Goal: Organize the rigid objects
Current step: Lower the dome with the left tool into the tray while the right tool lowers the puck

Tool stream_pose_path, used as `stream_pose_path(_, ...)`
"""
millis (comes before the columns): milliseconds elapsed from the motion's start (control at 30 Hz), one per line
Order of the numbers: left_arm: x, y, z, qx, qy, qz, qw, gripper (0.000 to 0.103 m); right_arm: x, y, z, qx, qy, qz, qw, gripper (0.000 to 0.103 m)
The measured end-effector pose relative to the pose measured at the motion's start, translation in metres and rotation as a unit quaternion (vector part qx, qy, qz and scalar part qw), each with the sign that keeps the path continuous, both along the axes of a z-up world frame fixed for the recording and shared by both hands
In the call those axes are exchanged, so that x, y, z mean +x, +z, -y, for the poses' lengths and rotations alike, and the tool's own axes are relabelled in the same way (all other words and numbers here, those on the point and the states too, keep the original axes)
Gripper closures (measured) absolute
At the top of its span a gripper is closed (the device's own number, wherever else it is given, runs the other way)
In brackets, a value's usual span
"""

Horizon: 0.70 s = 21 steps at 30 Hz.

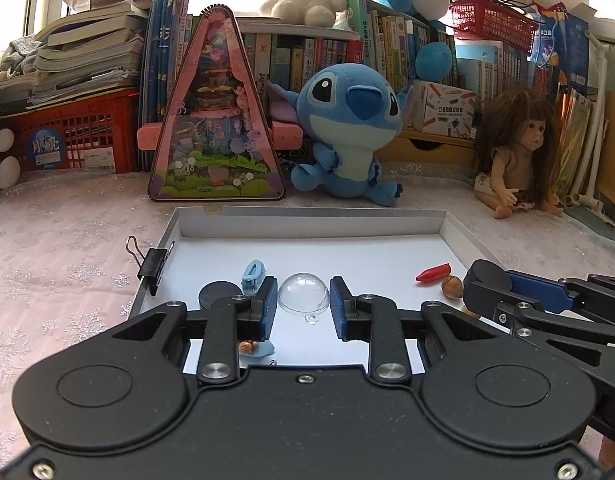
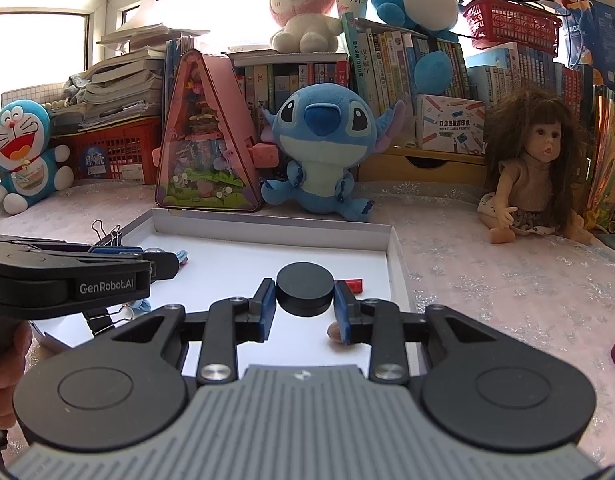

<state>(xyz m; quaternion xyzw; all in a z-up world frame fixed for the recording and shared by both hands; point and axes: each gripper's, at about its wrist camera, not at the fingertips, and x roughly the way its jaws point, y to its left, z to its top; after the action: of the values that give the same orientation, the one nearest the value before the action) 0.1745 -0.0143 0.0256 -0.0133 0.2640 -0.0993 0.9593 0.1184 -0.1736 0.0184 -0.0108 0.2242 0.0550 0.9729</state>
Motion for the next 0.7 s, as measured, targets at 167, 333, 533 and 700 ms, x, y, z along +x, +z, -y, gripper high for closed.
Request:
stream_pose_path(167, 0.004, -0.003, 0.002, 0.002, -0.001, -0.003, 1.0, 0.077, 0.004, -0.003, -0.001, 0.004, 0.003, -0.005, 1.0, 0.067)
stream_pose_path(333, 0.009, -0.007, 0.002, 0.004, 0.0, -0.006, 1.0, 0.077, 0.009, -0.005, -0.002, 0.003, 0.003, -0.006, 1.0, 0.067)
stream_pose_path(533, 0.014, -0.011, 0.005, 0.007, 0.003, -0.005, 1.0, 0.077, 0.017, -0.009, -0.003, 0.006, 0.002, -0.011, 1.0, 0.067)
stream_pose_path(700, 0.02, -0.014, 0.008, 0.009, 0.003, -0.009, 0.9999, 0.077, 0.024, -0.013, -0.005, 0.011, 0.002, -0.015, 1.0, 0.067)
